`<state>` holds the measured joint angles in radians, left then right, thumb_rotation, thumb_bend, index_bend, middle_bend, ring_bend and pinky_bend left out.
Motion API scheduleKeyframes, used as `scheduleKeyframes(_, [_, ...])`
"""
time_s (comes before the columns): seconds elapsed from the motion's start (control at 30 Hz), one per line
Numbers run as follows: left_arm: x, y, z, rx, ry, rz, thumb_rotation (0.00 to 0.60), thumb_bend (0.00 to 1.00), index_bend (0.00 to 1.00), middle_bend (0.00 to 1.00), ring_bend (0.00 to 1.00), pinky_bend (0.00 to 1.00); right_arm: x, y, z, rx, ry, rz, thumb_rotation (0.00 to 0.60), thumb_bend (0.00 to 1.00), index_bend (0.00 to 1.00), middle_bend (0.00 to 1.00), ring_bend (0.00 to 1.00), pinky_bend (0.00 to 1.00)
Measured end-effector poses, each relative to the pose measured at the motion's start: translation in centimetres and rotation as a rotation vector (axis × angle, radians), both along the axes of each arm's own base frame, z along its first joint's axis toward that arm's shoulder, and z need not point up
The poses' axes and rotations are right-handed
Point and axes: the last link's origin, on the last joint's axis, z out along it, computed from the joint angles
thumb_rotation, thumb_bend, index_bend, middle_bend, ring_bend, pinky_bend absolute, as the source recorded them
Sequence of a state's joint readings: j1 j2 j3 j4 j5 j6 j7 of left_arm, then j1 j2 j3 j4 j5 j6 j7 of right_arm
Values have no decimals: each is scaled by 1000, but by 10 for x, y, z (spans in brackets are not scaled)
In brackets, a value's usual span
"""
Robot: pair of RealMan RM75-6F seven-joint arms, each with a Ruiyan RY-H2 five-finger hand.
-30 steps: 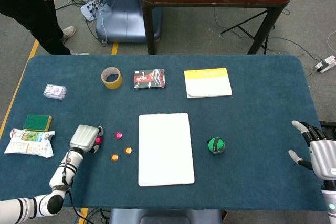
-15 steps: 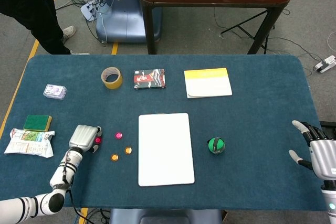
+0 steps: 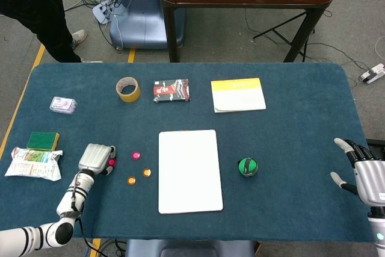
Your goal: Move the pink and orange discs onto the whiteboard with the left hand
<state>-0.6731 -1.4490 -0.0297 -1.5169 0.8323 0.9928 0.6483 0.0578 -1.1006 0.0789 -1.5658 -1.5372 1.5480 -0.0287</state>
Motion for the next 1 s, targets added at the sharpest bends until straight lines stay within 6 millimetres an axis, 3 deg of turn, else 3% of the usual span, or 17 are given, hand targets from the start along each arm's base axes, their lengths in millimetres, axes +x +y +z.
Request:
scheduleKeyframes(0.5, [19,-3,5,-2,-24,-36,600,284,582,1000,967,1000,0,1,1,-3,-2,3,600,144,203,250,272,397])
scheduleKeyframes(1.0, [104,-29,6,-82,-113,-243,600,285,575,1000,967,1000,0,4,4,-12,-12,9,600,144,203,251,272,397])
